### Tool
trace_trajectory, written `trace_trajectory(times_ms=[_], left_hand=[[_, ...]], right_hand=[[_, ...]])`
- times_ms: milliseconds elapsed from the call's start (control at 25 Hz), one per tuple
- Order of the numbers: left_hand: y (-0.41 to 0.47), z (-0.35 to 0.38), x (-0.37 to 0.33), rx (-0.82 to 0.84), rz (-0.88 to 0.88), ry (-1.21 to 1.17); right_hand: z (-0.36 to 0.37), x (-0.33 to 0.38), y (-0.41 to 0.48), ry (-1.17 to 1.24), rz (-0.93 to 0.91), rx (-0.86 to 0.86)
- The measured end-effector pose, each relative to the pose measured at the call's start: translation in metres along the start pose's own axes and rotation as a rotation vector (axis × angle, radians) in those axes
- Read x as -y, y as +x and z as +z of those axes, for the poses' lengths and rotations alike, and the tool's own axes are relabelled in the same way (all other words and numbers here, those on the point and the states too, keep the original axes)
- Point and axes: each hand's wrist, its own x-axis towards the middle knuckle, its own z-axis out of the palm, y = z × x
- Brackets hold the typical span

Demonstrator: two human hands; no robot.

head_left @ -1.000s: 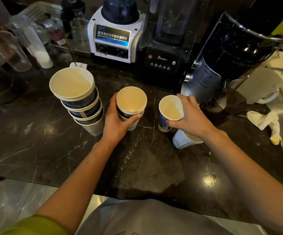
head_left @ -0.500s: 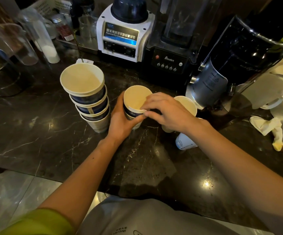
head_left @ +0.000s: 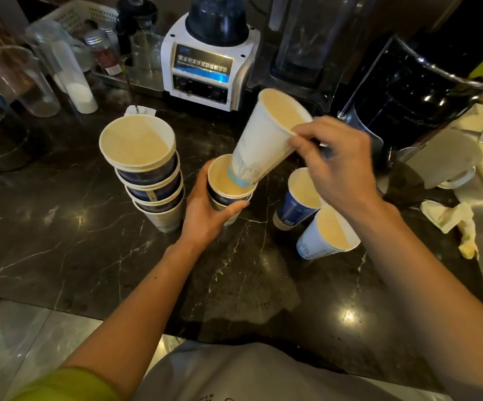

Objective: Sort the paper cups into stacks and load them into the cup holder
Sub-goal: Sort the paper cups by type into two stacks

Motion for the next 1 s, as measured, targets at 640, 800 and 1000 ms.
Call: trace_trajectory(times_ms=[640,800,1000], left_hand=[[0.001,0.003,0.007,-0.031,-0.006,0.098],[0.001,0.004,0.006,-0.028,0.008,0.078],[0.001,0.004,0.004,-0.022,-0.028,0.037]], right_hand=[[-0.080,-0.042,-0.140,-0.371,0.107,0.072],[-0.050,-0.051,-0.156,-0.376,0.274,0.449],[-0.033,-0.035,-0.121,-0.384,0.234,0.298]])
